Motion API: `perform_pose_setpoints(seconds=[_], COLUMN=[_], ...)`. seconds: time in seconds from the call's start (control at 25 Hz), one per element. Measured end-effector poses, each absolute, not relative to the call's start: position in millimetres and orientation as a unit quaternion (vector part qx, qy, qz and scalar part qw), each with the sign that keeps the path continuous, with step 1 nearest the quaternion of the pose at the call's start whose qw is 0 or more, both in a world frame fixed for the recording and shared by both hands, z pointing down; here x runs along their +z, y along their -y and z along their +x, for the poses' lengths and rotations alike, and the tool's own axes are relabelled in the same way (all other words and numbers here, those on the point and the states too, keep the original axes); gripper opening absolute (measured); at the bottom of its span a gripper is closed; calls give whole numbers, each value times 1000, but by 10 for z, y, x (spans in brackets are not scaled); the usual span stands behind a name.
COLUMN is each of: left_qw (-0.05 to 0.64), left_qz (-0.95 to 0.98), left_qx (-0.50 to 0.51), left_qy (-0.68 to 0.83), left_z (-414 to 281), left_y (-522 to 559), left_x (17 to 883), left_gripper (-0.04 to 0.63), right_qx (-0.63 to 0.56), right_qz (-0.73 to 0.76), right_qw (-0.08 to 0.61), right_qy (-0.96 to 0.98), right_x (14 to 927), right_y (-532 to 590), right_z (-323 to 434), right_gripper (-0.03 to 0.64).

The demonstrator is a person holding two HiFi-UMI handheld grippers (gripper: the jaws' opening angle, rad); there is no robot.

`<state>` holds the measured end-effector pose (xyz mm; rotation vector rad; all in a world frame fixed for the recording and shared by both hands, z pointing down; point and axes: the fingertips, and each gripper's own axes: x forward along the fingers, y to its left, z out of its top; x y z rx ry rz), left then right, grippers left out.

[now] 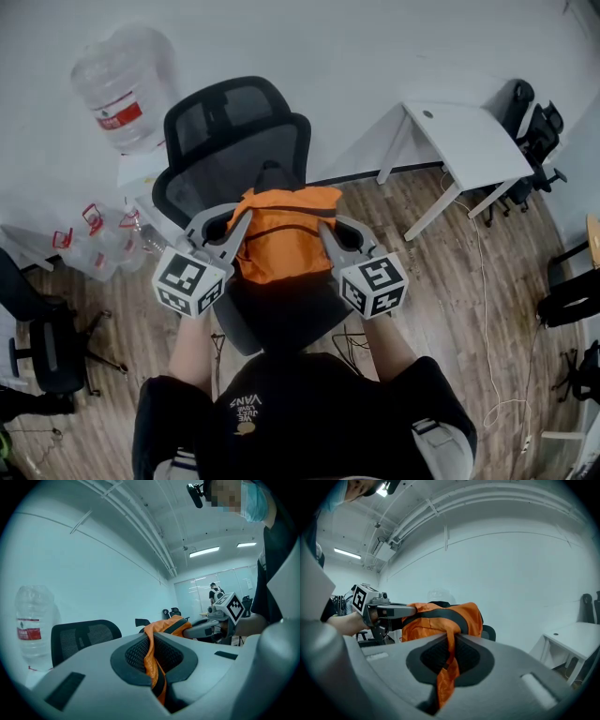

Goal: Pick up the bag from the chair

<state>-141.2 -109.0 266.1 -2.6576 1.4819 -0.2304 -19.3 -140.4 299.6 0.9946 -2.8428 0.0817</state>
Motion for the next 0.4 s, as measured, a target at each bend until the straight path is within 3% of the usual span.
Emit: perform_pose_setpoints(seconds=[0.4], left_qw=[43], left_qz=[-872], left_qx=[-79], left_qy=[-482], left_z=[-1404], left_y=[1097], left_x=[2689], left_gripper=[20], right_qx=[29], right_qz=[331], right_qw=[68], right_qy=[941], right_x=[3027], right_y=[1414], right_z=[-190], right_gripper=[11])
